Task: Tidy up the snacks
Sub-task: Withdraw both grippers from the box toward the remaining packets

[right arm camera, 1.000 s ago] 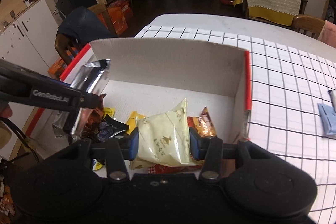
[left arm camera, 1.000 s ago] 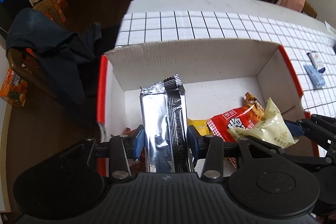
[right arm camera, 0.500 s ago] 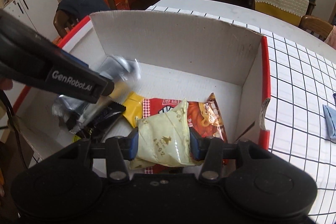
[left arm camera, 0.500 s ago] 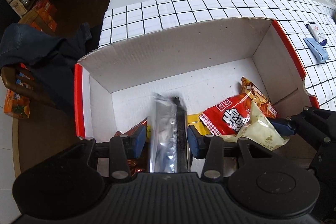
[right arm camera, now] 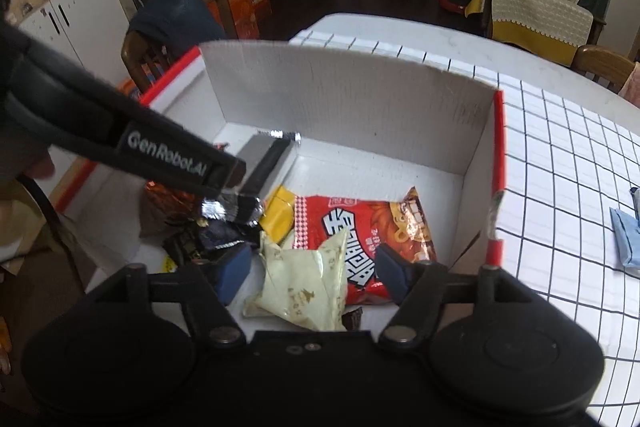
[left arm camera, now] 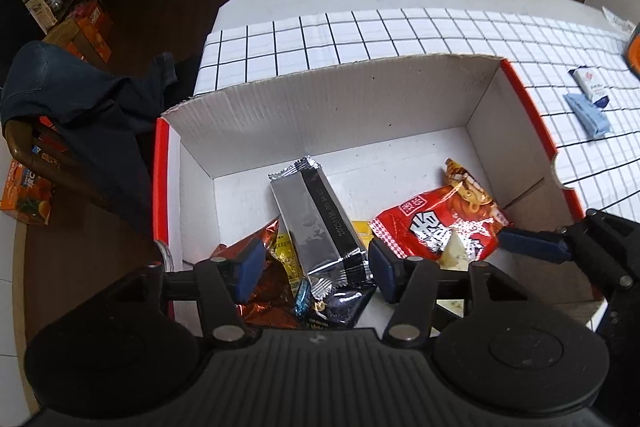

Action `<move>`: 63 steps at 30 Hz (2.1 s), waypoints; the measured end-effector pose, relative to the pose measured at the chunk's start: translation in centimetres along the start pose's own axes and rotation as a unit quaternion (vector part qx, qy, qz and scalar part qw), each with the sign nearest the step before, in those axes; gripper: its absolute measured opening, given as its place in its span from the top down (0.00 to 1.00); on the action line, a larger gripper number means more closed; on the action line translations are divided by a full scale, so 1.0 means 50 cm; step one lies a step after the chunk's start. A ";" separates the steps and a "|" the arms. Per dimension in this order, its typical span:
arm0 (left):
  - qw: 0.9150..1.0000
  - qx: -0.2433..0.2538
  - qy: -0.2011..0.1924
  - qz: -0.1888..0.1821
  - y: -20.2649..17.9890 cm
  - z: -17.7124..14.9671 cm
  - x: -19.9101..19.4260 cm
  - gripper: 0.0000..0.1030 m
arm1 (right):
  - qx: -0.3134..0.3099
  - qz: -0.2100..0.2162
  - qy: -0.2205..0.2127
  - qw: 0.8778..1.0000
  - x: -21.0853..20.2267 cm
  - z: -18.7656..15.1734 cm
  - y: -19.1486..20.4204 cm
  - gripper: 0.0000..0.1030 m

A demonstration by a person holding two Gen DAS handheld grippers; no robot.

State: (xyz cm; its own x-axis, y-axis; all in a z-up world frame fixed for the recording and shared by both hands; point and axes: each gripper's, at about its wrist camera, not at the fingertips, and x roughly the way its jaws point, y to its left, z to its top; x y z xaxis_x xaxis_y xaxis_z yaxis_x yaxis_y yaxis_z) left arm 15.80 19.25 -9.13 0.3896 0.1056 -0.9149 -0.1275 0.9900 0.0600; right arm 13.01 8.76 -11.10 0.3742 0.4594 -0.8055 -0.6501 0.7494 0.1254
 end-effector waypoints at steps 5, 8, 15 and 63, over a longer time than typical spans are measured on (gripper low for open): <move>1.000 -0.003 -0.026 -0.014 -0.004 -0.015 -0.038 0.37 | 0.021 0.014 -0.025 0.999 -0.045 0.002 -0.018 0.25; 0.999 -0.004 -0.044 -0.024 -0.008 -0.022 -0.062 0.35 | 0.035 0.018 -0.039 0.998 -0.073 -0.001 -0.031 0.24; 0.996 -0.003 -0.085 -0.033 -0.027 -0.041 -0.116 0.30 | 0.055 0.023 -0.070 0.996 -0.127 -0.009 -0.057 0.17; 0.993 0.023 -0.096 -0.071 -0.602 0.108 0.006 0.18 | 0.128 -0.068 -0.100 0.984 -0.262 -0.128 -0.660 0.00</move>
State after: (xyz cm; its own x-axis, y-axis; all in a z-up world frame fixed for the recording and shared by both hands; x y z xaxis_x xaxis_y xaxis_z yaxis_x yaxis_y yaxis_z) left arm 24.67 -10.00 -9.06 0.5681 -0.0234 -0.8226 -0.0193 0.9989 -0.0418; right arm 25.35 -25.02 -8.38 0.5850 0.4119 -0.6987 -0.4067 0.8943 0.1868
